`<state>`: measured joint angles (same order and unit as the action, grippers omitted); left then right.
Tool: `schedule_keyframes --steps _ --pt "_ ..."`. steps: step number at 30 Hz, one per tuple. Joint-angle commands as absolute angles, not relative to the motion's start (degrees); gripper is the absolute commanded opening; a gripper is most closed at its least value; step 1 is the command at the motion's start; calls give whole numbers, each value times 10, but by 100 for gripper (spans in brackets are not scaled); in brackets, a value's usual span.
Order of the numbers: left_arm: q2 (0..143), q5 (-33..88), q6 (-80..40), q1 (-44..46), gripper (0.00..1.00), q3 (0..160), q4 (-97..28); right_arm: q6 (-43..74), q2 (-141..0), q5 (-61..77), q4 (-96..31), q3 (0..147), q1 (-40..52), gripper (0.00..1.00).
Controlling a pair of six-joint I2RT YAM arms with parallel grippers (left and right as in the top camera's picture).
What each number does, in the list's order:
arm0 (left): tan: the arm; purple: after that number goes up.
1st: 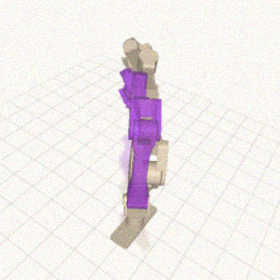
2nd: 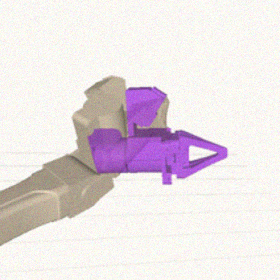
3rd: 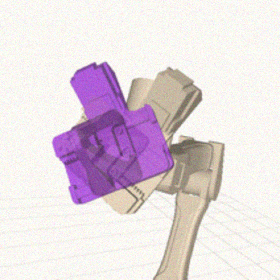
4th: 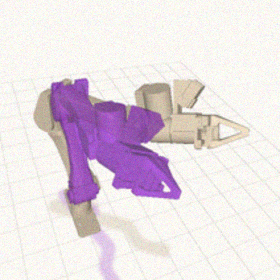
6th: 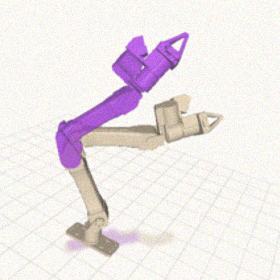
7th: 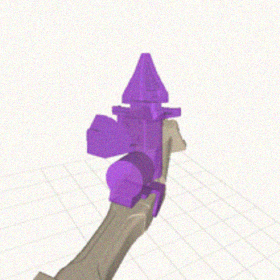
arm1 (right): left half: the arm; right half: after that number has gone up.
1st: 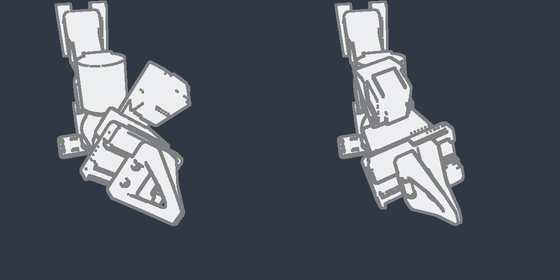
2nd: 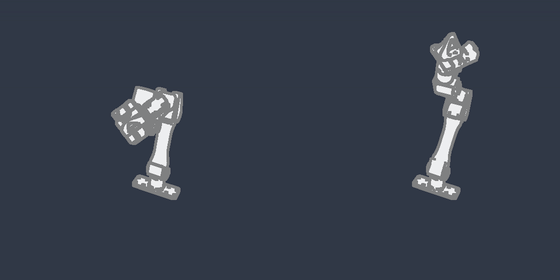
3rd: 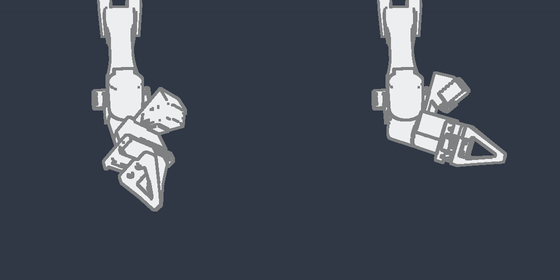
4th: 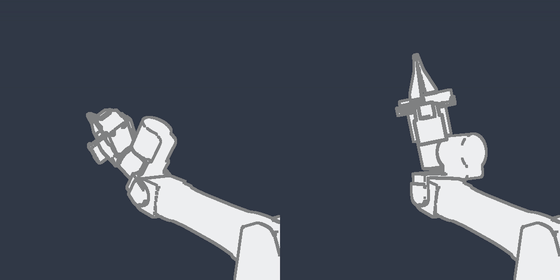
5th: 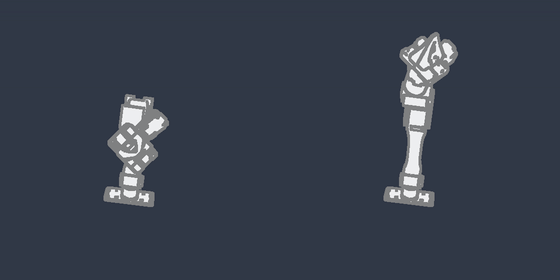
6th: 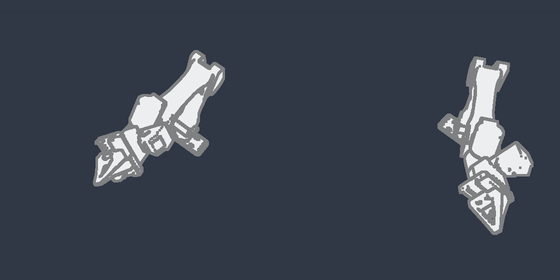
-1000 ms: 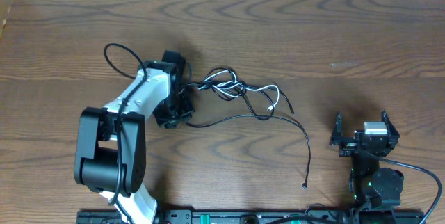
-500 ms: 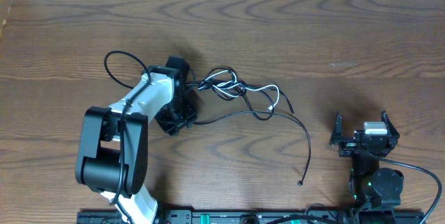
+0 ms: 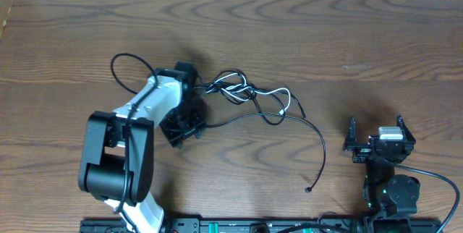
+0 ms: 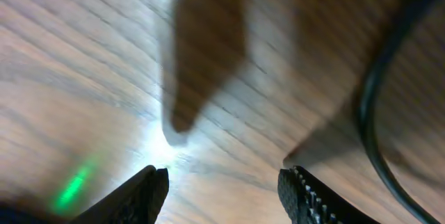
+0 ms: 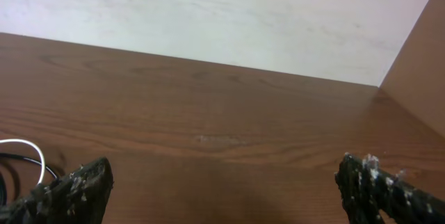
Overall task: Untangle cables
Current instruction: 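Lower the left gripper onto the black cable loop and close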
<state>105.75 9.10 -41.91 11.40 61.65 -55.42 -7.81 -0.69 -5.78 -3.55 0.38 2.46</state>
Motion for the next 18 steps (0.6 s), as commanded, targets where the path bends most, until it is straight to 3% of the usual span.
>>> schedule_keyframes --steps 1,5,18 --pt "1059 158 -405 81 58 635 -546 -82 -4 -56 -37 3 21 99" --pt "1060 250 -408 68 57 635 -491 -82 -4 -56 -37 3 21 99" --pt "1060 199 -501 116 56 630 -471 -82 -4 -56 -37 3 21 99"
